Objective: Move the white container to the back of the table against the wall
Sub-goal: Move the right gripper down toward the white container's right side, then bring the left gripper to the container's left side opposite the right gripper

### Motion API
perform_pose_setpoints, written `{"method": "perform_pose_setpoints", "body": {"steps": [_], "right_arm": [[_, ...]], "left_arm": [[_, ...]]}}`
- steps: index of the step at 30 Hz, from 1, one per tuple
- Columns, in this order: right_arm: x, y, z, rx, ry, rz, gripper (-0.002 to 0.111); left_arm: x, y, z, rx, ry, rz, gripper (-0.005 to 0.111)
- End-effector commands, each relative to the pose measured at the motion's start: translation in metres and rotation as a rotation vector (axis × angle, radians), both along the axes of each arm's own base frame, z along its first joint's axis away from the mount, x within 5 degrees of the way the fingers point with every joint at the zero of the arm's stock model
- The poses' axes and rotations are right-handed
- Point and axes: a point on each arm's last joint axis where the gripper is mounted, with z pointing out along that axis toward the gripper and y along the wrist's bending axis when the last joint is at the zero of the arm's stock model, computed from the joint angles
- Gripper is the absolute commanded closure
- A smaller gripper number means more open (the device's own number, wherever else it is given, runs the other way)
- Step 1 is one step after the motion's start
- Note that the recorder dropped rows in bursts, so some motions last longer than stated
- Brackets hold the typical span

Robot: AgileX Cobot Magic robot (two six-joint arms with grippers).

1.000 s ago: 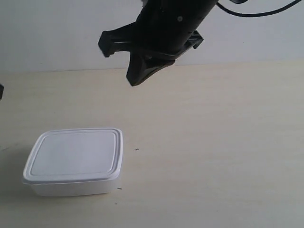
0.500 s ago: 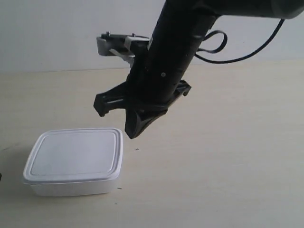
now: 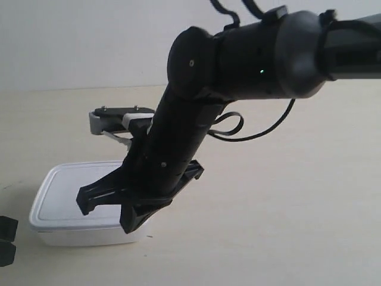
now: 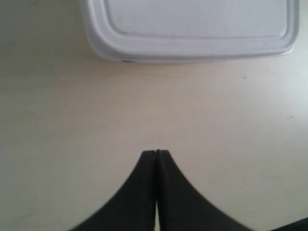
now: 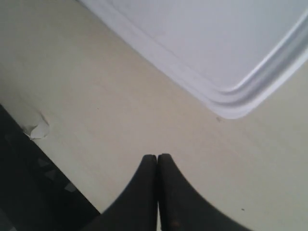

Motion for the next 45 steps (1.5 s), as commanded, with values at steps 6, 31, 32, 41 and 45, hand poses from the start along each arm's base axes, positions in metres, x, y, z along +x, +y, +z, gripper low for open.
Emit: {"method": "perform_pose_setpoints", "body": {"steps": [6, 31, 32, 41, 45], "right_arm": [[0.005, 0.011, -0.032, 0.000, 0.050, -0.049, 0.108], [0.010, 0.017, -0.068, -0.032, 0.107, -0.110, 0.108], [0.011, 0.017, -0.068, -0.029, 0.103, -0.113, 0.108], [0.013, 0.018, -0.072, -0.024, 0.084, -0.125, 0.108], [0.015, 0.019, -0.071, -0.016, 0.072, -0.132, 0.108]], "left_arm": [[0.022, 0.002, -0.022, 0.019, 0.032, 0.052, 0.107], [0.051, -0.005, -0.063, -0.050, 0.082, 0.076, 0.107], [0.051, -0.005, -0.063, -0.049, 0.078, 0.080, 0.107], [0.055, -0.003, -0.063, -0.039, 0.040, 0.113, 0.107], [0.055, -0.003, -0.063, -0.040, 0.041, 0.115, 0.107]]}}
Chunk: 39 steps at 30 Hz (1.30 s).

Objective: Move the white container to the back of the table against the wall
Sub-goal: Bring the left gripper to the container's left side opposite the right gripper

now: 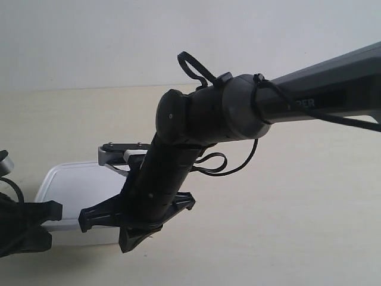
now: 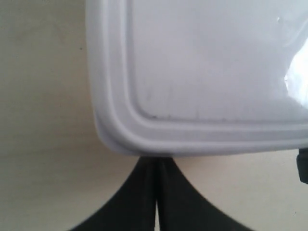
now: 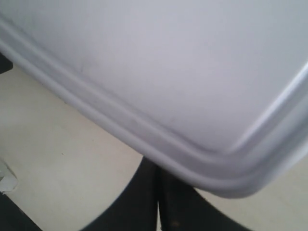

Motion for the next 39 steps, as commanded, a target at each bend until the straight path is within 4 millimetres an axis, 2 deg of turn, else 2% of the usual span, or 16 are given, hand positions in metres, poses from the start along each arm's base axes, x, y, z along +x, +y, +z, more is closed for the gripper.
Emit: {"method": "perform_pose_setpoints", "body": {"steps": [1, 24, 30, 39], "right_arm": [[0.001, 0.001, 0.000, 0.008, -0.019, -0.009, 0.108], [0.017, 0.002, 0.000, 0.030, -0.171, -0.074, 0.108], [0.019, 0.003, 0.000, 0.045, -0.199, -0.089, 0.108], [0.029, -0.002, -0.007, 0.039, -0.202, -0.139, 0.108]], "left_arm": [[0.000, 0.000, -0.001, 0.000, -0.007, 0.011, 0.107], [0.011, 0.008, 0.002, 0.069, -0.121, 0.078, 0.107], [0.026, 0.007, 0.007, 0.067, -0.144, 0.065, 0.107], [0.047, 0.005, 0.001, 0.071, -0.124, 0.039, 0.107]]}}
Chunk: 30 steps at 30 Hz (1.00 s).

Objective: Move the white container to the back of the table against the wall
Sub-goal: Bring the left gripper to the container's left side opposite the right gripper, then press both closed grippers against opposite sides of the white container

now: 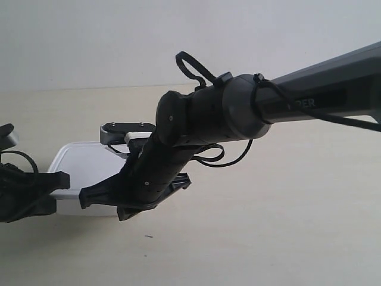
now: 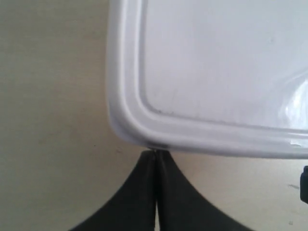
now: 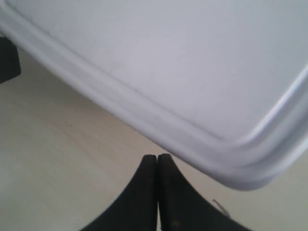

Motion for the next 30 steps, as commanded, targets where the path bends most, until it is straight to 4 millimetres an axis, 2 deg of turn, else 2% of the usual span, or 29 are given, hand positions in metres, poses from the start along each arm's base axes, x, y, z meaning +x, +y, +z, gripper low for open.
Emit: {"method": "perform_pose_setpoints", "body": {"steps": [1, 17, 30], "right_arm": [[0.011, -0.008, -0.009, -0.012, -0.004, -0.045, 0.108], [0.044, -0.027, -0.017, -0.011, -0.022, -0.119, 0.108], [0.067, -0.019, -0.010, 0.016, -0.078, -0.107, 0.108]], "left_arm": [[0.009, -0.001, -0.001, 0.001, -0.004, -0.004, 0.107], [0.041, -0.003, -0.005, 0.001, -0.010, -0.009, 0.107], [0.067, -0.004, -0.009, 0.011, -0.026, -0.024, 0.107]]}}
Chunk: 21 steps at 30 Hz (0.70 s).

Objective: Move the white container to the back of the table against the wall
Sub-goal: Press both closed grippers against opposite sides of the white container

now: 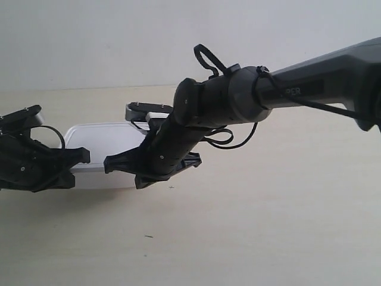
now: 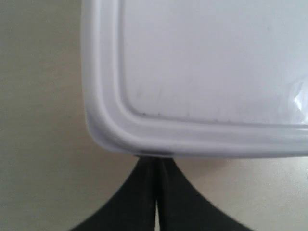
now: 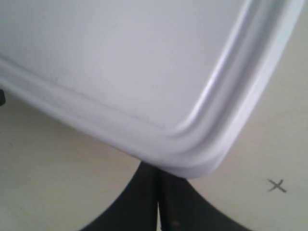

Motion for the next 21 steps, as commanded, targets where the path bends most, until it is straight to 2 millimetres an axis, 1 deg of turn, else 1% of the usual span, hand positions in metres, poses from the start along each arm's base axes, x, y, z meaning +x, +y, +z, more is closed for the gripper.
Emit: {"method": "perform_pose_setpoints", "body": {"steps": [1, 6, 11, 21], "right_arm": [[0.011, -0.002, 0.002, -0.001, -0.028, 0.000, 0.108], [0.021, -0.005, 0.000, -0.001, -0.036, -0.013, 0.108], [0.029, -0.003, -0.004, 0.003, -0.040, -0.019, 0.108], [0.042, 0.002, -0.003, -0.005, -0.113, 0.001, 0.108]], "left_arm": [[0.009, -0.001, 0.001, 0.003, -0.016, -0.005, 0.107], [0.014, 0.000, -0.002, 0.014, -0.023, 0.002, 0.107], [0.017, 0.003, -0.005, 0.036, -0.045, 0.022, 0.107], [0.045, 0.001, -0.003, 0.043, -0.091, 0.012, 0.107]]}}
